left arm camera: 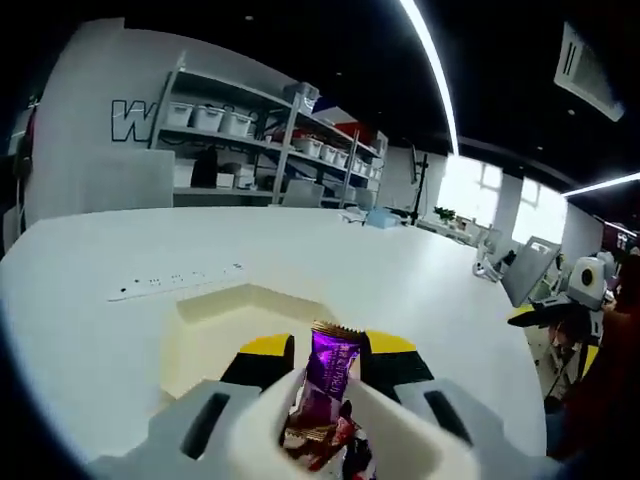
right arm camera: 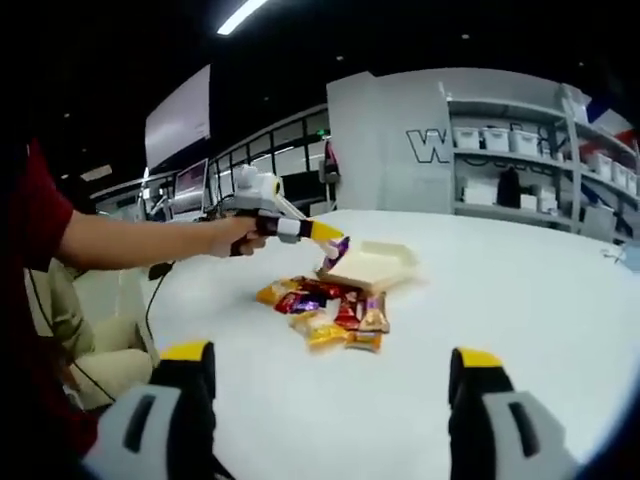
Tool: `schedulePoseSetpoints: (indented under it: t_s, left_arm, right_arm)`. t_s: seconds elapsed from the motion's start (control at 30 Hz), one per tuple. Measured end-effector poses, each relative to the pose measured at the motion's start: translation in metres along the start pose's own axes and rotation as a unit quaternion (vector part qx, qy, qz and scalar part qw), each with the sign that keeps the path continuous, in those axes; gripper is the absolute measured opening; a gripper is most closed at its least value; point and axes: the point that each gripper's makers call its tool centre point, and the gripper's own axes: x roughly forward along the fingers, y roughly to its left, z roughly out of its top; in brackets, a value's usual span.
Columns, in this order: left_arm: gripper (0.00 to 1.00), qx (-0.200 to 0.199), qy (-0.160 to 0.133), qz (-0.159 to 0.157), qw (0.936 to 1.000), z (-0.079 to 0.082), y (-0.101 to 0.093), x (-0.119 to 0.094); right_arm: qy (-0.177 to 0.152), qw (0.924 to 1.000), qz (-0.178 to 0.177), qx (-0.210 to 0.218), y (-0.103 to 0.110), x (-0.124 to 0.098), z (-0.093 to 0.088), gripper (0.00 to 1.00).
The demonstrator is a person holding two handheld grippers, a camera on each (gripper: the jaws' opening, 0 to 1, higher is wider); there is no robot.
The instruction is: Place the target food into the container with the food tongs after gripping and lifting it, then release it inside without dropping or visibly crushing the food.
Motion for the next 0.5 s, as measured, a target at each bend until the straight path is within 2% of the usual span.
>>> schedulePoseSetpoints:
  t_s: [0.2, 0.5]
  left_arm:
    - [0.24, 0.003, -0.003, 0.010, 0.9999, 0.007, 0.012, 0.007]
    - [0.25, 0.008, -0.009, 0.017, 0.9998, 0.016, 0.015, 0.005]
  right_arm:
    - [0.003, 1.0000, -0.006, 0.004, -0.004, -0.002, -0.003, 0.96]
    - [0.007, 1.0000, -0.001, 0.005, -0.002, 0.001, -0.005, 0.96]
